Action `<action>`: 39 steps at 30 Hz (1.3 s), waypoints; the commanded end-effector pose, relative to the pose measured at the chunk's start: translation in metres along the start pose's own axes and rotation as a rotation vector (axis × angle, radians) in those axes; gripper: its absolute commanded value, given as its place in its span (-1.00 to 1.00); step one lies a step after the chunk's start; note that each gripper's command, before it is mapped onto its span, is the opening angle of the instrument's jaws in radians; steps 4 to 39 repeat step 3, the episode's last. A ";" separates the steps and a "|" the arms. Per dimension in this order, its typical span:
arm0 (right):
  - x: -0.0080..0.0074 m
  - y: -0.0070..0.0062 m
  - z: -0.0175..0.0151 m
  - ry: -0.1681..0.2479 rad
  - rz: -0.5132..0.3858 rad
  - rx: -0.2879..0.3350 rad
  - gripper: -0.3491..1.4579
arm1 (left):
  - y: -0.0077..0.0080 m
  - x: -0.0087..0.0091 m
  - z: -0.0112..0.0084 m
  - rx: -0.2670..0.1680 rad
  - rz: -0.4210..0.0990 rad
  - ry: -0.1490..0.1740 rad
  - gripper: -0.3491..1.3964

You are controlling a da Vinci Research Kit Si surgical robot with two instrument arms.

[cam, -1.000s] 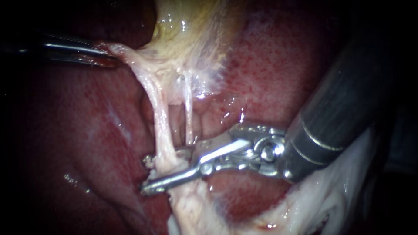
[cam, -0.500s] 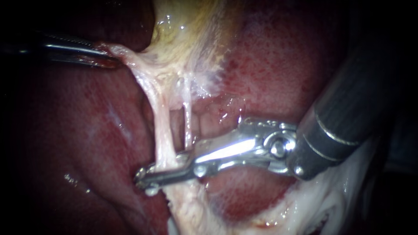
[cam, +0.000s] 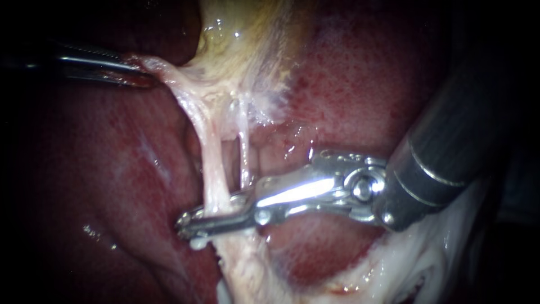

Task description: Clipping second clip left tube

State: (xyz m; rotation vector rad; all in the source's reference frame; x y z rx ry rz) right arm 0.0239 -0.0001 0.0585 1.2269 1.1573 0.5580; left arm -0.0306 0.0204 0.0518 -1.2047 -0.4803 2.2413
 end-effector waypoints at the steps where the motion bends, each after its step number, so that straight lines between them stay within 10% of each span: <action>1: -0.0002 0.0002 0.0000 -0.001 -0.002 -0.001 -1.00 | 0.0000 0.0000 0.0000 0.000 0.000 0.000 -1.00; 39: -0.0004 0.0006 0.0001 -0.001 -0.003 -0.002 -0.83 | -0.0001 0.0000 0.0001 0.000 0.000 0.000 -1.00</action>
